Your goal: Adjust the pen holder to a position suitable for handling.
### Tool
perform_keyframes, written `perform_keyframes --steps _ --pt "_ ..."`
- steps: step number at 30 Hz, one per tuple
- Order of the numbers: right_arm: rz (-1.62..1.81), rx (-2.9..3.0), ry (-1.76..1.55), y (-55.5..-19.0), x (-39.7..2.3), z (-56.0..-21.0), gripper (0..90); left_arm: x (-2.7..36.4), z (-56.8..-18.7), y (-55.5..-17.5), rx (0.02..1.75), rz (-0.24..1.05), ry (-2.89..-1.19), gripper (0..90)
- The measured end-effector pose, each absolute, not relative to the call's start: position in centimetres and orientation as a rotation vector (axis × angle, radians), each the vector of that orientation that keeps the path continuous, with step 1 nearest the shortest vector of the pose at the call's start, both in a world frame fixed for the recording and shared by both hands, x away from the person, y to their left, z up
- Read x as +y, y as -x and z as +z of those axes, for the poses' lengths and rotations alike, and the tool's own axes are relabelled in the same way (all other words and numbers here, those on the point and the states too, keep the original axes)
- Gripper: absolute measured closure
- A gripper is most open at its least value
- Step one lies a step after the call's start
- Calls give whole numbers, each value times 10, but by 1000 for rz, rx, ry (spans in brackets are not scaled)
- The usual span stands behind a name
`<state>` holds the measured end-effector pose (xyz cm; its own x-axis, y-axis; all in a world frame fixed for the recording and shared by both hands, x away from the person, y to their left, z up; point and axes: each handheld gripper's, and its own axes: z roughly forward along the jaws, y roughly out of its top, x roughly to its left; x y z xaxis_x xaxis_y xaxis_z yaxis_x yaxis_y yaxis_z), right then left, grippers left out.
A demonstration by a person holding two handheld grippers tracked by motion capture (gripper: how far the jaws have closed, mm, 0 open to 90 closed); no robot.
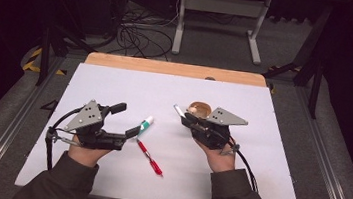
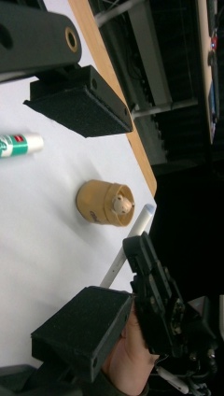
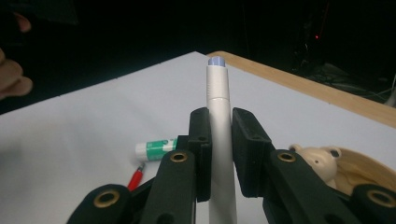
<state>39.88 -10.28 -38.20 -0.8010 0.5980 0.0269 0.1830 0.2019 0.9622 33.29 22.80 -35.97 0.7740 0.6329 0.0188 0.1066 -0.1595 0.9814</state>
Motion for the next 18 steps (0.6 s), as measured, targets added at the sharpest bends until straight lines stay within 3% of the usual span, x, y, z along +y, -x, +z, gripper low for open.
perform_keyframes --steps 18 --pt "1793 2027 -581 -379 -101 -361 792 194 -369 -328 554 474 -1689 190"
